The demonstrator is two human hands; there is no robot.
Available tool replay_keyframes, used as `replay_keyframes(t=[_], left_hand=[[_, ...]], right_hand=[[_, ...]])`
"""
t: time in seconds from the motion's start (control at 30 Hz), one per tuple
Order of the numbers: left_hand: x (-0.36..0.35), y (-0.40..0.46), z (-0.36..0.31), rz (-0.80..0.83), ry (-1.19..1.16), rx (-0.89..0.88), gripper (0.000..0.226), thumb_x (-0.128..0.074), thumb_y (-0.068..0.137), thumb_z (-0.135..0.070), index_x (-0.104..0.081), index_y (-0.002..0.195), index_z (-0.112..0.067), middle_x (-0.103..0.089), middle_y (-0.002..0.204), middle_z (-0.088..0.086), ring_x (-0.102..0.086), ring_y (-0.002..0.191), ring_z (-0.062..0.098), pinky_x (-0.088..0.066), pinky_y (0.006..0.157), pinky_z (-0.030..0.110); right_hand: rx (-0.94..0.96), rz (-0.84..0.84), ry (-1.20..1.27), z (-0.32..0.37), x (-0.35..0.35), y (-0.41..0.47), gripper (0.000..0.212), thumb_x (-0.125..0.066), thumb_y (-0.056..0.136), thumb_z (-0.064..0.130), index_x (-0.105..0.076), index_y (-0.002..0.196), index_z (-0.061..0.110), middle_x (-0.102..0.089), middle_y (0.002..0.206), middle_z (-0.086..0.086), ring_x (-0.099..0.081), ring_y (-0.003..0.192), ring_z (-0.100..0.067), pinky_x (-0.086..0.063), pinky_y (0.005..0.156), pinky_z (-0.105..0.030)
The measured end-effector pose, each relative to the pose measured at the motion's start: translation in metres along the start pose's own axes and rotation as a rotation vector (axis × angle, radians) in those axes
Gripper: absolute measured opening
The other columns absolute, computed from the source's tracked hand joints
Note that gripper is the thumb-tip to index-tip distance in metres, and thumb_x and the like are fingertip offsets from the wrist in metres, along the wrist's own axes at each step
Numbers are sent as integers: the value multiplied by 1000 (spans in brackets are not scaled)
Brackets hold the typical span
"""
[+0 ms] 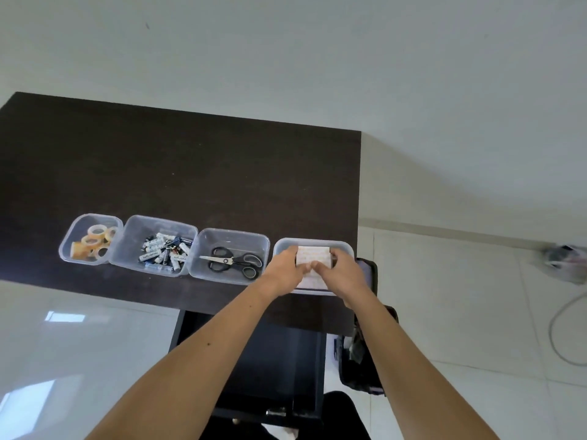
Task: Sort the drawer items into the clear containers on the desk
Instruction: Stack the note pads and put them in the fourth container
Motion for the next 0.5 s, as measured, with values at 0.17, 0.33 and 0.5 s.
replay_keyframes(t=[0.17, 0.33, 0.5], left_hand=[[-3, 8, 7, -71, -1, 85, 62, -65, 103, -28, -41, 158, -12, -64, 133, 13, -69, 103, 29, -55, 83, 35], [-7, 13, 11, -138, -15, 98, 60, -68, 102, -29, -47, 155, -14, -65, 134, 17, -70, 110, 36, -61, 92, 44], [-7, 8, 8, -192, 27, 92, 55, -65, 104, -31, -49, 154, -14, -67, 132, 14, -67, 112, 28, -49, 81, 29]], right_hand=[[40, -50, -24, 0, -7, 4, 30, -69, 101, 21, -65, 128, 11, -71, 113, -1, -66, 105, -20, -45, 79, -25], [39, -87, -2, -4, -8, 8, 25, -70, 100, 20, -67, 122, 10, -70, 106, 2, -65, 97, -17, -47, 79, -26], [36, -114, -15, -3, -10, 8, 27, -69, 102, 21, -65, 125, 8, -74, 119, -6, -68, 105, -22, -47, 80, -26]])
Point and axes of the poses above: each hand's wrist, its own y-axis towards the middle knuckle, its own x-axis out of the back of the hand, z = x × y, the point moved 6 cm from there along y, towards the middle knuckle
